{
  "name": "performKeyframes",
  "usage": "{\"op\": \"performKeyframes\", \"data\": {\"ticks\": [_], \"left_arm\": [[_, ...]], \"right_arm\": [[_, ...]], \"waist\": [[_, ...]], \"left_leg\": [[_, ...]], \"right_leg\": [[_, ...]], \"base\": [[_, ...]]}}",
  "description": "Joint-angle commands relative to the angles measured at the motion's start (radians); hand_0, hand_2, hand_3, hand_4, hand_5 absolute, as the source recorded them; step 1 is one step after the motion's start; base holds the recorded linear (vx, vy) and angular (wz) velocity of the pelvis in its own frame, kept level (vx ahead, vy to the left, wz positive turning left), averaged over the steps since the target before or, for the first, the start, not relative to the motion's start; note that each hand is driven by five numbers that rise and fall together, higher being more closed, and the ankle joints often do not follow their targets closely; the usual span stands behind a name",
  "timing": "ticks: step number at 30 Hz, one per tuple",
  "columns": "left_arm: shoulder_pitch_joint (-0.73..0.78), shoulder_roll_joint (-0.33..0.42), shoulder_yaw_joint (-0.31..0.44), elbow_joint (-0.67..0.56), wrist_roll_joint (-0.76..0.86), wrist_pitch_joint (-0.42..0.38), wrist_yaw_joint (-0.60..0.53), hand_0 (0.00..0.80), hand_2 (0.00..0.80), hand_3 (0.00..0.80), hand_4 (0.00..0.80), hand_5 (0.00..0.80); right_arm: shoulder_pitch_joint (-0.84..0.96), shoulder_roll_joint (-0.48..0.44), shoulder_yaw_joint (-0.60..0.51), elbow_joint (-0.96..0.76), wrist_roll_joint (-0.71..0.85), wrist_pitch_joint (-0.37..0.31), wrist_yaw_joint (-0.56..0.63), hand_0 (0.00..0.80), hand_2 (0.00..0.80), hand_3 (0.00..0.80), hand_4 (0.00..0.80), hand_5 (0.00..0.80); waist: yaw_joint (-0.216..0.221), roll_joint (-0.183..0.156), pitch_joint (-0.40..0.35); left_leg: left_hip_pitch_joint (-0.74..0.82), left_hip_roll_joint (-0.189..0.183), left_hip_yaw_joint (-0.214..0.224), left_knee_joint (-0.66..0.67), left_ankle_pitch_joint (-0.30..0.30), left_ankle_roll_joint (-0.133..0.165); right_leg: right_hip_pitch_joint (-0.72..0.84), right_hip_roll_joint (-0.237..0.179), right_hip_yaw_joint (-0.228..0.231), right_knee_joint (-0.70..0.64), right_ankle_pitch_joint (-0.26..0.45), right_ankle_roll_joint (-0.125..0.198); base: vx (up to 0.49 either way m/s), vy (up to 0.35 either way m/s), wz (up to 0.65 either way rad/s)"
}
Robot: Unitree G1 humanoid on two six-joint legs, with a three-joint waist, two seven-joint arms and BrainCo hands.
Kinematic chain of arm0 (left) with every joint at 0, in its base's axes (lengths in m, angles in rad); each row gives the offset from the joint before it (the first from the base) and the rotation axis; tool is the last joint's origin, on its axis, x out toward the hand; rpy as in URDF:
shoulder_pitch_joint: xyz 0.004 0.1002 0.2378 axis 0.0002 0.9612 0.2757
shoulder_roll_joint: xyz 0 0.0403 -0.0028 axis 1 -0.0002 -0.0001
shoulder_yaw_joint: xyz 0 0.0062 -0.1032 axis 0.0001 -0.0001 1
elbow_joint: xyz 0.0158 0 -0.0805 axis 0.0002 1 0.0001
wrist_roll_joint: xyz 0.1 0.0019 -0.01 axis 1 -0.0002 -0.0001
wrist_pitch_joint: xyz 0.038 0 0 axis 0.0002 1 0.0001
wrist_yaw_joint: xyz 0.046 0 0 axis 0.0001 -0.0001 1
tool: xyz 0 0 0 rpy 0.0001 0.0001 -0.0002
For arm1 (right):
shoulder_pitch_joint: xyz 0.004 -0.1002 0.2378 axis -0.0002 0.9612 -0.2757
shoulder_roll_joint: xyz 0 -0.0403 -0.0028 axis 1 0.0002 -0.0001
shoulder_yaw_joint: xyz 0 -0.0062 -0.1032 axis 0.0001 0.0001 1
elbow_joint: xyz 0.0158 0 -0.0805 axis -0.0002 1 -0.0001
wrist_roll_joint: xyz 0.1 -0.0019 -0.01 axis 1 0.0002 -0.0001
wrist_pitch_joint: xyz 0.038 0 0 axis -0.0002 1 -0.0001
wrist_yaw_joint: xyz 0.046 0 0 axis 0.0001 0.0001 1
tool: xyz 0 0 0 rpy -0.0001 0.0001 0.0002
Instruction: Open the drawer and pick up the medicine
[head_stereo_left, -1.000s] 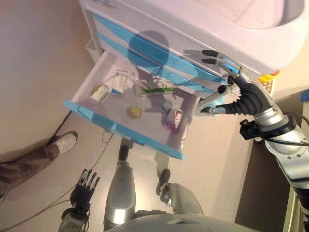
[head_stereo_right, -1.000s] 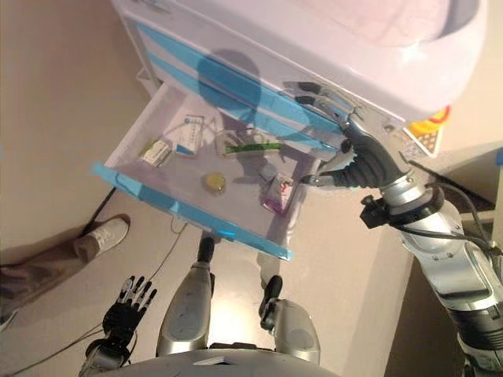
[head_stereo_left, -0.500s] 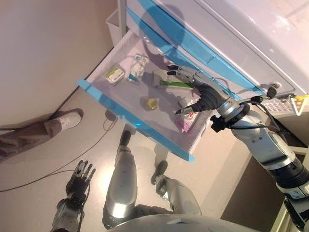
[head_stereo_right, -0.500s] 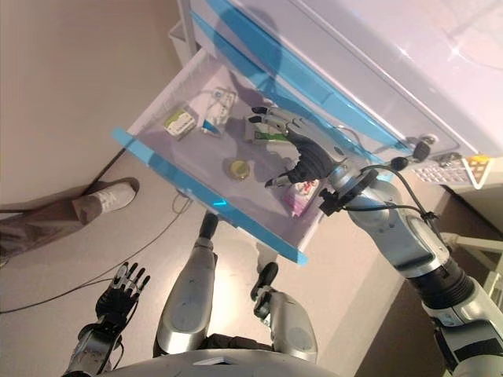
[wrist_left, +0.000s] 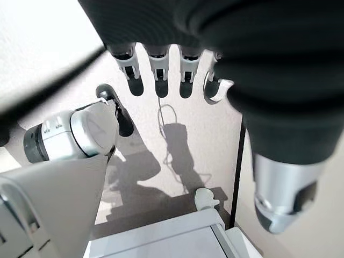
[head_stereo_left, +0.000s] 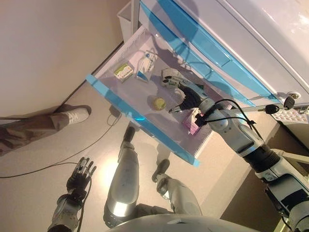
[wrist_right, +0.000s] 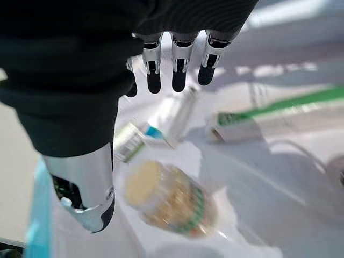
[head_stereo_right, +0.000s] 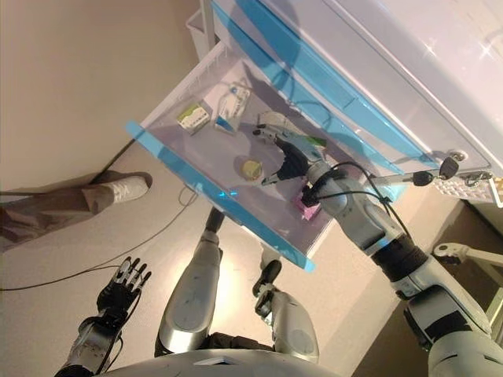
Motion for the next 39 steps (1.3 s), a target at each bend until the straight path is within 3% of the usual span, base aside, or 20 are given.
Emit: {"op": "performKeyframes", "data": {"ticks": [1,11,35,36,37,38,39], "left_arm": [[0.031,0.0,-0.025,-0.03,0.036,0.0,0.003,0.0,0.0,0.0,0.0,0.0],[0.017,-0.004,-0.047,-0.04,0.04,0.005,0.01,0.0,0.0,0.0,0.0,0.0],[0.001,-0.016,-0.054,-0.046,0.038,0.009,0.023,0.0,0.0,0.0,0.0,0.0],[0.001,-0.016,-0.053,-0.044,0.039,0.009,0.021,0.0,0.0,0.0,0.0,0.0],[0.001,-0.015,-0.054,-0.044,0.038,0.007,0.02,0.0,0.0,0.0,0.0,0.0],[0.001,-0.017,-0.053,-0.042,0.042,0.005,0.017,0.0,0.0,0.0,0.0,0.0],[0.003,-0.018,-0.051,-0.04,0.044,0.003,0.013,0.0,0.0,0.0,0.0,0.0]], "right_arm": [[-0.057,-0.014,0.032,-0.012,-0.032,-0.027,-0.031,0.0,0.0,0.0,0.0,0.0],[-0.067,0.037,0.088,0.089,-0.065,-0.031,-0.01,0.0,0.0,0.0,0.0,0.0],[-0.085,0.103,0.13,0.118,-0.114,-0.028,0.025,0.0,0.0,0.0,0.0,0.0],[-0.086,0.105,0.13,0.121,-0.115,-0.026,0.023,0.072,0.072,0.072,0.072,0.072],[-0.087,0.106,0.132,0.125,-0.117,-0.024,0.018,0.38,0.38,0.38,0.38,0.38],[-0.089,0.107,0.131,0.129,-0.119,-0.022,0.017,0.54,0.54,0.54,0.54,0.54],[-0.087,0.108,0.13,0.132,-0.121,-0.022,0.015,0.8,0.8,0.8,0.8,0.8]], "waist": [[0.003,0.032,-0.006],[0.007,0.044,-0.006],[0.01,0.046,-0.006],[0.01,0.045,-0.006],[0.01,0.045,-0.006],[0.01,0.045,-0.006],[0.011,0.046,-0.006]], "left_leg": [[-0.004,-0.048,-0.018,0.076,-0.113,0.053],[-0.021,-0.054,-0.029,0.072,-0.11,0.056],[-0.043,-0.056,-0.037,0.075,-0.106,0.06],[-0.044,-0.057,-0.037,0.076,-0.107,0.06],[-0.046,-0.057,-0.037,0.078,-0.107,0.06],[-0.046,-0.057,-0.037,0.078,-0.107,0.06],[-0.045,-0.057,-0.038,0.077,-0.107,0.06]], "right_leg": [[-0.079,-0.043,0.034,0.048,0.13,0.012],[-0.107,-0.047,0.03,0.056,0.13,0.011],[-0.149,-0.047,0.028,0.078,0.131,0.009],[-0.15,-0.047,0.027,0.079,0.131,0.009],[-0.151,-0.048,0.028,0.08,0.131,0.009],[-0.151,-0.047,0.028,0.08,0.131,0.009],[-0.151,-0.047,0.029,0.079,0.131,0.008]], "base": [[0.0,0.0,0.0],[-0.001,0.003,0.01],[-0.001,0.001,0.0],[0.0,0.0,0.0],[0.0,0.0,0.0],[0.0,0.0,0.0],[0.0,0.0,0.0]]}}
